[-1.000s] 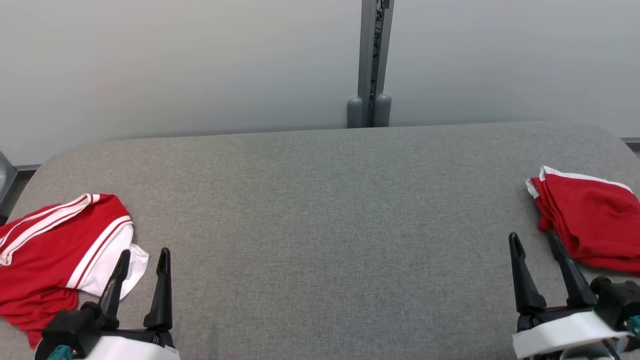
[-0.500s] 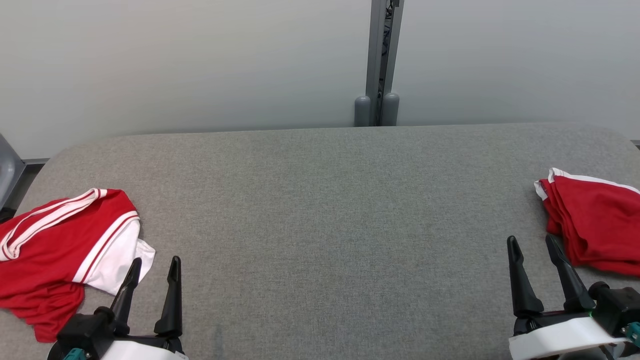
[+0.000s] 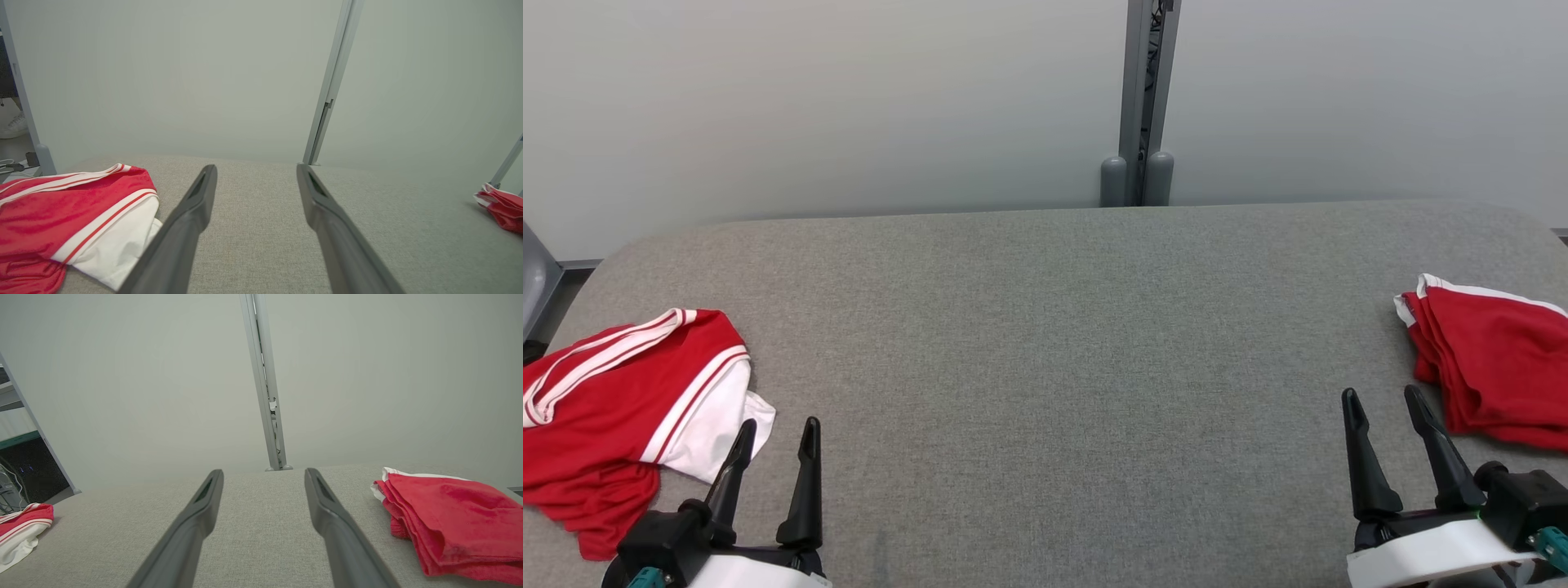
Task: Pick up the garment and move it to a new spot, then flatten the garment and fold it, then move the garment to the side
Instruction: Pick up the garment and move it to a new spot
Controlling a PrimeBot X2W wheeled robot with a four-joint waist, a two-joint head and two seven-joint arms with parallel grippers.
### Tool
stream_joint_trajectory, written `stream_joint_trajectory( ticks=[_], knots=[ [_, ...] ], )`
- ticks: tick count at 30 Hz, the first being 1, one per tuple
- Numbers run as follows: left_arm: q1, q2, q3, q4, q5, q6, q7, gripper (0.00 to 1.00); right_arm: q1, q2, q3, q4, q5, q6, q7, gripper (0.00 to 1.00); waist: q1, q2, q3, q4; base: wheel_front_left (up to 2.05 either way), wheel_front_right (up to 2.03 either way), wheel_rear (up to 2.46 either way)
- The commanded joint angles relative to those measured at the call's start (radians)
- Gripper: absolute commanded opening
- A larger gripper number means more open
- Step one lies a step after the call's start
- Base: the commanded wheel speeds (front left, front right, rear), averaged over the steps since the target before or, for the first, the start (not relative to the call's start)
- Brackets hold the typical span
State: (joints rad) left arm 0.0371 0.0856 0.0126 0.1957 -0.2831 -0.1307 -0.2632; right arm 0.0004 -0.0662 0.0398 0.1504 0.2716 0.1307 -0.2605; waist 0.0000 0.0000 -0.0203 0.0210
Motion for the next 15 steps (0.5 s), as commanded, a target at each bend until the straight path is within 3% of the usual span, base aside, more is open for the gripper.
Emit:
stream_joint_trajectory(
  ticks=[1, 15],
  knots=[
    [-0.01, 0.006, 0.0, -0.001, 0.002, 0.0, -0.002, 1.0, -0.001, -0.002, -0.003, 0.005, -0.005, 0.0, -0.006, 1.0, 0.0, 0.0, -0.001, 0.0, 0.0, 0.0, 0.0],
    [-0.013, 0.002, -0.004, 0.0, 0.012, 0.0, -0.002, 1.0, -0.008, -0.001, 0.0, 0.014, -0.009, 0.0, -0.006, 1.0, 0.0, 0.0, -0.001, 0.005, 0.0, 0.0, 0.0]
  ],
)
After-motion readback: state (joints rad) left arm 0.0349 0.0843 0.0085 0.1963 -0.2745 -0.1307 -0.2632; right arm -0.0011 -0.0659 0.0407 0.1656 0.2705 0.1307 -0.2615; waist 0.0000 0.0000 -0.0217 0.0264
